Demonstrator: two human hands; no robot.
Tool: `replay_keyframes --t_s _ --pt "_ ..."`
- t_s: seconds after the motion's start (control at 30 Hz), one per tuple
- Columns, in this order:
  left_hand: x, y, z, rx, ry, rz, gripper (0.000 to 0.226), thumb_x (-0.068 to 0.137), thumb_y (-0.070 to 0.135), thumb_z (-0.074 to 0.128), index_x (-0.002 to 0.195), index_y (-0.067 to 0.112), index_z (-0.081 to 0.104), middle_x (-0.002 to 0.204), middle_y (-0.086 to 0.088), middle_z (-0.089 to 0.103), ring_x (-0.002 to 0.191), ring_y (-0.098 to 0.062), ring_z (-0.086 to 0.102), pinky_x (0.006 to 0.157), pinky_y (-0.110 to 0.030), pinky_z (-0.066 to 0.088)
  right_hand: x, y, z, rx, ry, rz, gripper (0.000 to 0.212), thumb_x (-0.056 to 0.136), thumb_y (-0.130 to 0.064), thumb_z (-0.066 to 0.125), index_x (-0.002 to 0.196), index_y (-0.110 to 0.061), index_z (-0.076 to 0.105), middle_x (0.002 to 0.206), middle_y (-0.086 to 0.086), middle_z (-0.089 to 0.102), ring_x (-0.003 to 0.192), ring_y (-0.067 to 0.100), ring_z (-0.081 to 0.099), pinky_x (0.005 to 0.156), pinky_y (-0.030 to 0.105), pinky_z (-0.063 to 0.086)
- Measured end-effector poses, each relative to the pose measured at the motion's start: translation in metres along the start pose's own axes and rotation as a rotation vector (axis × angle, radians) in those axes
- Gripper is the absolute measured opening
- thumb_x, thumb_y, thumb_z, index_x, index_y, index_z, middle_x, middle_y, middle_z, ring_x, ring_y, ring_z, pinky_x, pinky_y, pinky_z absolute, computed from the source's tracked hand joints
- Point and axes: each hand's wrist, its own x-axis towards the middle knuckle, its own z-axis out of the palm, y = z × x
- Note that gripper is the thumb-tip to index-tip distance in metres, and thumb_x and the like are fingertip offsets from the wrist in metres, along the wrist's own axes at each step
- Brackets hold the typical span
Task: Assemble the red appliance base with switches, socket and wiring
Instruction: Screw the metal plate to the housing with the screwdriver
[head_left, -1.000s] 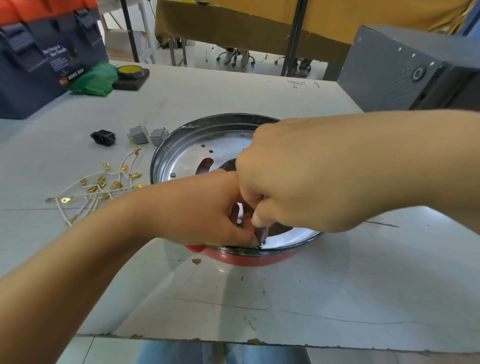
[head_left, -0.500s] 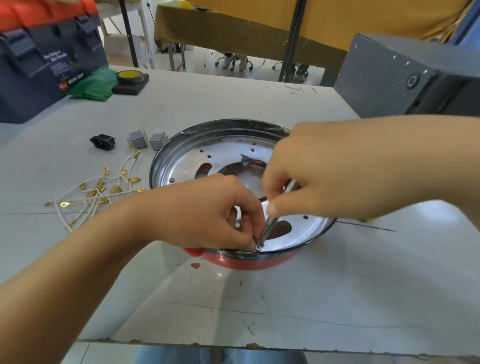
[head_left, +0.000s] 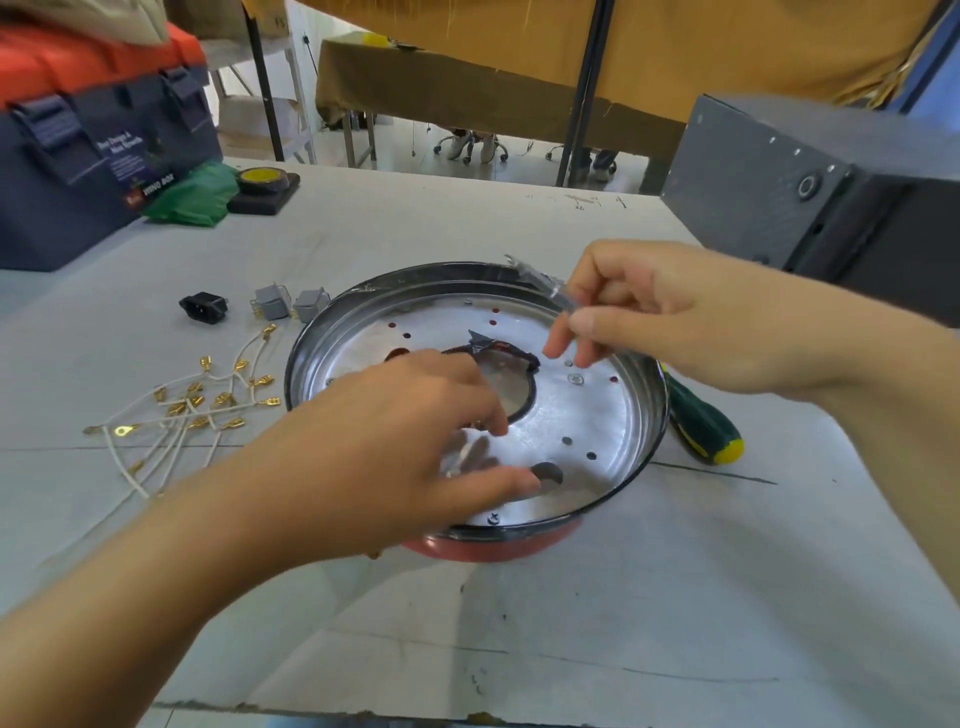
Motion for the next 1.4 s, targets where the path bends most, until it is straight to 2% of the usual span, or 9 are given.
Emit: replay_keyframes --t_s 0.2,0.33,0.53,0.63,0.73,0.97,1.07,1.23,1.4 --pt "-0.006 0.014 0.005 -0.125 -0.091 0.170 0.055 0.077 0.070 0.046 0.105 0.028 0.068 0.111 0.014 0.063 0.105 -0.002 0.055 0.084 -0.030 0.049 0.016 0.006 0.020 0.065 0.031 -0.019 0.028 0.090 -0.009 0.057 0.073 -0.031 0.063 0.078 -0.001 0.071 0.065 0.002 0.056 0.057 0.012 0.040" --pt "-0.004 0.010 0.004 -0.097 -0.157 0.252 0.039 0.086 0.054 0.048 0.104 0.028 0.069 0.108 0.007 0.066 0.099 -0.014 0.062 0.073 -0.036 0.053 0.024 0.005 0.026 -0.097 0.057 -0.038 0.008 0.085 -0.018 0.068 0.083 -0.025 0.072 0.077 -0.008 0.071 0.069 -0.002 0.058 0.059 0.012 0.042" --pt "-0.009 -0.005 -0.004 -0.126 -0.229 0.284 0.041 0.090 0.043 0.040 0.097 0.015 0.069 0.103 -0.006 0.065 0.100 -0.021 0.059 0.081 -0.037 0.046 0.034 0.001 0.038 -0.290 -0.083 -0.005 0.010 0.085 -0.025 0.069 0.093 -0.024 0.075 0.086 -0.006 0.071 0.072 0.004 0.059 0.064 0.014 0.043" --pt "-0.012 -0.012 -0.008 -0.170 -0.233 0.240 0.027 0.089 0.035 0.051 0.099 0.017 0.069 0.106 -0.002 0.067 0.108 -0.012 0.058 0.093 -0.023 0.041 0.040 -0.001 0.041 -0.298 -0.102 -0.001 0.006 0.086 -0.024 0.068 0.085 -0.027 0.073 0.078 -0.004 0.069 0.061 0.003 0.052 0.057 0.011 0.039" --pt "-0.016 -0.018 -0.011 -0.175 -0.244 0.196 0.017 0.084 0.023 0.063 0.100 0.024 0.068 0.119 0.011 0.065 0.122 0.015 0.041 0.102 -0.008 0.029 0.046 -0.003 0.044 -0.312 -0.124 -0.001 0.009 0.085 -0.023 0.069 0.077 -0.028 0.072 0.072 -0.004 0.067 0.061 0.005 0.049 0.054 0.011 0.036" --pt "-0.018 -0.010 -0.009 -0.029 -0.159 0.117 0.055 0.073 0.074 0.037 0.104 0.036 0.060 0.101 0.011 0.070 0.096 -0.012 0.063 0.082 -0.035 0.051 0.053 -0.011 0.046 -0.335 -0.167 0.027 0.024 0.082 -0.024 0.071 0.061 -0.032 0.063 0.061 -0.009 0.059 0.049 -0.001 0.046 0.047 0.011 0.034" --pt "-0.020 -0.011 -0.010 0.035 -0.070 0.135 0.058 0.072 0.078 0.037 0.100 0.035 0.063 0.084 0.010 0.069 0.078 -0.013 0.062 0.068 -0.034 0.050 0.053 -0.012 0.050 -0.299 -0.181 0.045 0.020 0.082 -0.023 0.071 0.064 -0.028 0.065 0.061 -0.007 0.059 0.051 0.002 0.048 0.048 0.015 0.038" --pt "-0.023 -0.014 -0.015 0.097 -0.023 0.160 0.051 0.071 0.077 0.043 0.082 0.031 0.063 0.070 0.015 0.061 0.062 -0.009 0.057 0.051 -0.030 0.047 0.052 -0.016 0.057 -0.282 -0.148 0.059 0.016 0.083 -0.024 0.069 0.085 -0.008 0.073 0.089 0.017 0.070 0.077 0.026 0.058 0.067 0.033 0.047" --pt "-0.025 -0.014 -0.011 0.202 0.008 0.173 0.053 0.071 0.078 0.041 0.079 0.031 0.065 0.070 0.013 0.058 0.058 -0.012 0.055 0.045 -0.027 0.042 0.051 -0.020 0.064 -0.298 -0.090 0.041 0.016 0.083 -0.021 0.068 0.082 -0.005 0.072 0.067 0.005 0.057 0.060 0.014 0.045 0.046 0.017 0.031"
